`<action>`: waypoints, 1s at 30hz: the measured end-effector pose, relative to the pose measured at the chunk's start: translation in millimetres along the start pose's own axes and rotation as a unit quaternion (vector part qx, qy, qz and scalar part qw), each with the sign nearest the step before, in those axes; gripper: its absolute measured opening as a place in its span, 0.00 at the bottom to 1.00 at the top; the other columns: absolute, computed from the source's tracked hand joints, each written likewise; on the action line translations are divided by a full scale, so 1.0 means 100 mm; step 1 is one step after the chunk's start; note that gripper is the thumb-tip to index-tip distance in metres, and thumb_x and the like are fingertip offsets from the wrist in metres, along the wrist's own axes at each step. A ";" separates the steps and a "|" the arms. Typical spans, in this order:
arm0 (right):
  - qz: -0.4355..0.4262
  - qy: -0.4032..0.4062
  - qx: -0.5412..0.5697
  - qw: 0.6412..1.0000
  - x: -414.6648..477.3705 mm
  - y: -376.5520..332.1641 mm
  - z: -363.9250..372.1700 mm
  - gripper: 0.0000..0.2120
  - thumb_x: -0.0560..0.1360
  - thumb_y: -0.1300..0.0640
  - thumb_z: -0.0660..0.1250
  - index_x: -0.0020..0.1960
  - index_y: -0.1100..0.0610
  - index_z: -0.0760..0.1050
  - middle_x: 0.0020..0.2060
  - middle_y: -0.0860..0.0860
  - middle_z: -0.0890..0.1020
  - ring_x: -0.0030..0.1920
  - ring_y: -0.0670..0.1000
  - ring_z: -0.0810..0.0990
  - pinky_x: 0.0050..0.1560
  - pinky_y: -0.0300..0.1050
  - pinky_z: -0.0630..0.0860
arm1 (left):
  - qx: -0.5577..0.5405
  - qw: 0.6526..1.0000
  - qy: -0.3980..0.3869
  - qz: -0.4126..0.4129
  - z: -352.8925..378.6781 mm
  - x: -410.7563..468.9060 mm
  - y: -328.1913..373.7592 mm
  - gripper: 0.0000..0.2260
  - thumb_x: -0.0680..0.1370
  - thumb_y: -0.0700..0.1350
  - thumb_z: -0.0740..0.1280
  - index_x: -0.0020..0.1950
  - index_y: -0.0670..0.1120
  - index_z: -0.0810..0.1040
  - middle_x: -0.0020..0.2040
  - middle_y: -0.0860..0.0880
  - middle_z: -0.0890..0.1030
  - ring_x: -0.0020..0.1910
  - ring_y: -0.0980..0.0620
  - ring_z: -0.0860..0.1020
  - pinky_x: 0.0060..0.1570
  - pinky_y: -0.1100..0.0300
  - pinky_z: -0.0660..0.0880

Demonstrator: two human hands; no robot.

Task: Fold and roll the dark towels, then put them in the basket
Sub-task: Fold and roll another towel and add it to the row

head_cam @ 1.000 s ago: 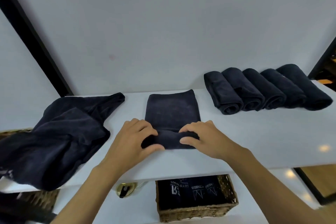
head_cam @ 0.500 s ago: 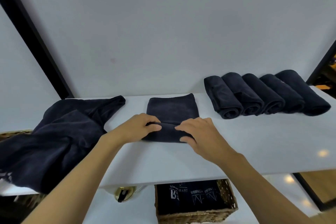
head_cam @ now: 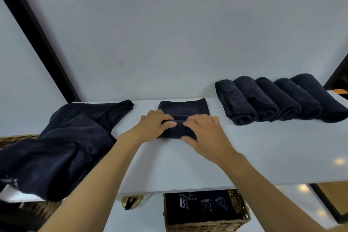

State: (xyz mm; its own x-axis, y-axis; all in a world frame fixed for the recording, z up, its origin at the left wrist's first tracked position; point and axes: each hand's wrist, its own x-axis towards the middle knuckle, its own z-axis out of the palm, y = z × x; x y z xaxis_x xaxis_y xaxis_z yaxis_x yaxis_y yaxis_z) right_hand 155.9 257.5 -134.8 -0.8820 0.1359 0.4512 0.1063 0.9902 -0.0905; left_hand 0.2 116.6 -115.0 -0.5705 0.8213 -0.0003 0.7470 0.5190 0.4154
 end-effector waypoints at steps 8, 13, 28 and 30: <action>0.075 -0.150 0.142 0.976 0.42 0.28 -0.02 0.15 0.78 0.48 0.65 0.63 0.48 0.75 0.57 0.45 0.80 0.57 0.51 0.76 0.61 0.49 0.67 | 0.207 0.945 0.221 0.125 0.45 -0.06 0.05 0.22 0.78 0.58 0.61 0.64 0.46 0.77 0.55 0.48 0.78 0.55 0.46 0.76 0.61 0.48 0.65; 0.129 -0.192 0.226 0.946 0.62 0.35 -0.02 0.12 0.76 0.51 0.67 0.59 0.45 0.77 0.55 0.44 0.81 0.58 0.50 0.77 0.61 0.52 0.72 | 0.171 0.968 0.152 0.108 0.30 0.12 0.05 0.20 0.76 0.53 0.68 0.66 0.49 0.73 0.54 0.51 0.78 0.56 0.47 0.75 0.60 0.55 0.59; 0.149 -0.204 0.260 0.932 0.94 0.53 0.06 0.12 0.80 0.56 0.62 0.61 0.51 0.80 0.58 0.48 0.82 0.60 0.52 0.77 0.61 0.44 0.70 | 0.255 0.925 0.267 0.090 0.48 0.34 0.08 0.26 0.65 0.46 0.77 0.62 0.44 0.77 0.52 0.47 0.80 0.51 0.43 0.78 0.63 0.50 0.61; 0.159 -0.176 0.223 0.946 1.01 0.48 0.09 0.11 0.80 0.56 0.62 0.57 0.50 0.81 0.55 0.48 0.82 0.56 0.52 0.78 0.60 0.48 0.73 | 0.242 0.925 0.274 0.106 0.48 0.39 0.03 0.24 0.68 0.49 0.76 0.61 0.44 0.78 0.51 0.47 0.81 0.51 0.44 0.79 0.63 0.51 0.60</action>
State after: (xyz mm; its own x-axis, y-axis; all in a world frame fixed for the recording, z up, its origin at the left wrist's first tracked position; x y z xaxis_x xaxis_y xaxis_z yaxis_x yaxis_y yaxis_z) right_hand 68.1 318.4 -102.0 -0.9445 0.3278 0.0220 0.2569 0.7788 -0.5722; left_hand -3.9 161.1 -157.1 -0.3812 0.7423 0.5510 0.8518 0.5136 -0.1027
